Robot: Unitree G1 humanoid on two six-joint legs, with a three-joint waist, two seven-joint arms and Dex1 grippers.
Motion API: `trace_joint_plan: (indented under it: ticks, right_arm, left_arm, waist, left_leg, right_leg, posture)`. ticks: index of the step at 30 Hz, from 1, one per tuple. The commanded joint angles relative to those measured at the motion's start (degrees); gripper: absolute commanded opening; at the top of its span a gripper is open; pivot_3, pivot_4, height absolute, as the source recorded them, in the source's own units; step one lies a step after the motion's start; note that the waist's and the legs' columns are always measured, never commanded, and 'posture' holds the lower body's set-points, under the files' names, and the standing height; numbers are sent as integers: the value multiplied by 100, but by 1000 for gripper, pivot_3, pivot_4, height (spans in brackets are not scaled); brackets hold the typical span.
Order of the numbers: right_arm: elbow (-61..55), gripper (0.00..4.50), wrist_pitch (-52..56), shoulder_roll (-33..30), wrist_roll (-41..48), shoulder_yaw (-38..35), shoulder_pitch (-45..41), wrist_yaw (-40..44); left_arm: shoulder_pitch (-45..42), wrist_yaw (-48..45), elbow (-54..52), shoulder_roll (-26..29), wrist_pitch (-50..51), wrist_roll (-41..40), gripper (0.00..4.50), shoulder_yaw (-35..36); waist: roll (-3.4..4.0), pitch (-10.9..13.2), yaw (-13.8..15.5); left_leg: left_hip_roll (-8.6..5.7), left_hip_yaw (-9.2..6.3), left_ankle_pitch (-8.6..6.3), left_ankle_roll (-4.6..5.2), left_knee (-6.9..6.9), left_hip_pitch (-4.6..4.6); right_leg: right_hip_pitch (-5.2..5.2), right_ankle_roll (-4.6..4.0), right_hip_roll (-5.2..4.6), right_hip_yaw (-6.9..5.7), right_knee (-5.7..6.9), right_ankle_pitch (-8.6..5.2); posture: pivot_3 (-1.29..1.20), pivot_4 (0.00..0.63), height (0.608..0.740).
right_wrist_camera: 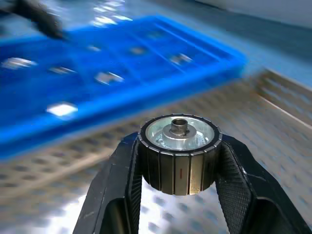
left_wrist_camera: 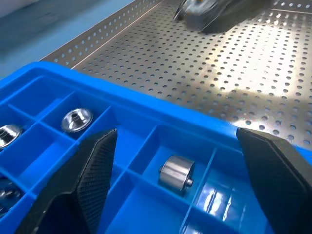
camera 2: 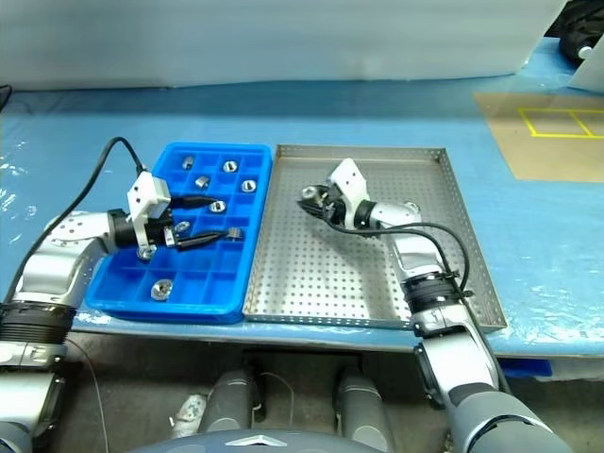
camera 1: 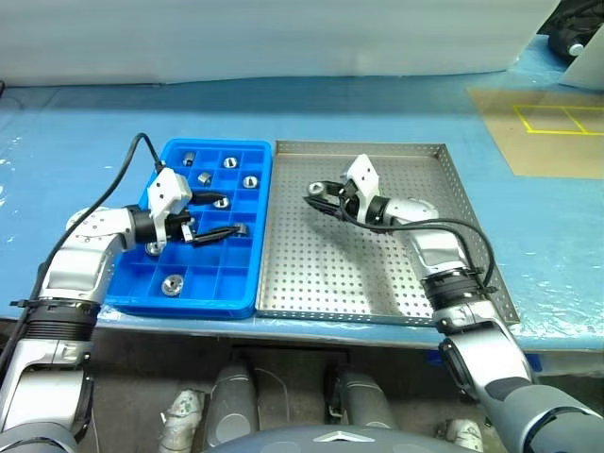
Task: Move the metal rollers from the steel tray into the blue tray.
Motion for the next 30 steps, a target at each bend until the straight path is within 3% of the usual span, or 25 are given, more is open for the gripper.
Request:
trace_joint_plan:
  ticks: [1,9,13,20,26,30]
  right_arm:
    - [-980,1694,813,-71,590,304,-16,522]
    - [-812,1694,981,109,711,1011,-430,1305]
    - [-286,1694,956,469,719,1412,-594,1717]
    - [303,1694,747,675,538,1776,-663,2150]
    - [850,1694,322,912,238,1897,-721,2162]
    - [1214,2879,-109,1072,-34,1815,-692,1907]
  left_arm:
    - [257,-31,-362,146,55,-156,4148,243]
    - [1240,-39,-1579,521,608,-570,4148,635]
    - [2337,-27,-2471,864,941,-853,4148,1259]
    - [3711,89,-3653,924,1367,-1309,4148,1975]
    - [3871,349,-3820,831,1437,-1364,4148,2019]
    - [3764,459,-3790,772,1415,-1341,4148,1856]
  waist:
    - [0,0,10]
    - [-2,1,130]
    - [-7,0,177]
    - [-13,3,479]
    - [-12,3,648]
    - [-12,3,650]
  left_leg:
    - [0,-1,0,-1,0,1]
    - [3,-7,10,-19,-14,-6]
    - [4,-14,12,-23,-21,-4]
    - [19,-17,16,-30,-47,-19]
    - [28,-18,23,-42,-63,-6]
    - [29,-28,28,-50,-65,-3]
  right_leg:
    - [0,-1,0,0,-1,0]
    - [-19,-7,-1,1,-2,-5]
    - [-24,-11,-1,4,1,-9]
    - [-45,-18,-2,-1,-9,-15]
    - [-42,-17,-1,0,-5,-16]
    - [-43,-17,-1,2,-1,-17]
  posture:
    - [-19,150,740]
    - [129,150,740]
    - [219,150,740]
    - [319,150,740]
    - [331,150,740]
    - [320,150,740]
